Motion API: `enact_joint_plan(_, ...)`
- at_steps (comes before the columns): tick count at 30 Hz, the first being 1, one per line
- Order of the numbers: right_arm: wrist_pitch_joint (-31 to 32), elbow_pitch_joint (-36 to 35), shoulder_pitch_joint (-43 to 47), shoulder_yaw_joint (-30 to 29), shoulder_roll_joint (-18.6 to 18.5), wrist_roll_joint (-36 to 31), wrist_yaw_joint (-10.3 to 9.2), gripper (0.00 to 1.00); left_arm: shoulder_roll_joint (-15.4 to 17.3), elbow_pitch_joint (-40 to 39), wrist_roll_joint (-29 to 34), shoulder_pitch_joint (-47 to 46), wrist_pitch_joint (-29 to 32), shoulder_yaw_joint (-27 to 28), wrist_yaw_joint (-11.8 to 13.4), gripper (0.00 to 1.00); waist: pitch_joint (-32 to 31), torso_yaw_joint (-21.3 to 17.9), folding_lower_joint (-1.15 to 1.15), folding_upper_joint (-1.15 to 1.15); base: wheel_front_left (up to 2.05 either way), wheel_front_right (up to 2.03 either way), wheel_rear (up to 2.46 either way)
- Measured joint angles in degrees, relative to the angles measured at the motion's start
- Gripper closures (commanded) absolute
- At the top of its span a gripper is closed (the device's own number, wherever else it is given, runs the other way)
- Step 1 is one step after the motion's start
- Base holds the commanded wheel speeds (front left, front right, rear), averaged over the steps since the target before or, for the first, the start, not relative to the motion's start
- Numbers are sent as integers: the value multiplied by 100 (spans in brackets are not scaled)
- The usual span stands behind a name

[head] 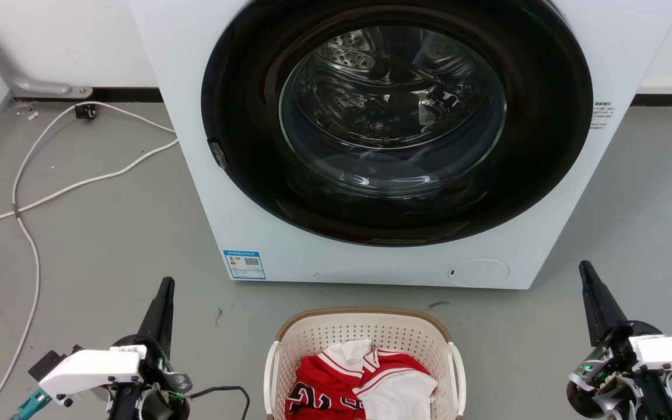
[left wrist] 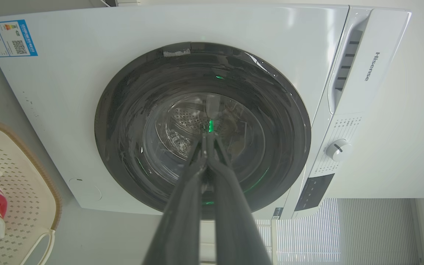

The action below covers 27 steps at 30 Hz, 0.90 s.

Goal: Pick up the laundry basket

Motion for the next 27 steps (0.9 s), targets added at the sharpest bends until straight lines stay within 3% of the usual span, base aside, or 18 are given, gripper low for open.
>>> enact_joint_plan(13, 0, 0, 0, 0, 0, 0, 0, 100, -1, 0, 0, -1, 0, 2, 0, 100, 0, 0, 0, 0, 0, 0, 0)
enact_joint_plan(14, 0, 19, 10, 1, 1, -1, 1, 0, -2, 19, 0, 10, -2, -2, 2, 0, 0, 0, 0, 0, 0, 0, 0)
enact_joint_plan(21, -85, 230, 275, 21, 16, -41, -2, 0, -38, 230, 32, 254, -78, -59, 10, 0, 1, -1, 0, 0, 0, 0, 0)
enact_joint_plan(27, -259, 104, 295, 12, 18, -524, -2, 0, -38, 157, 428, 254, -255, -90, 10, 0, 6, -4, 0, 0, 0, 0, 0)
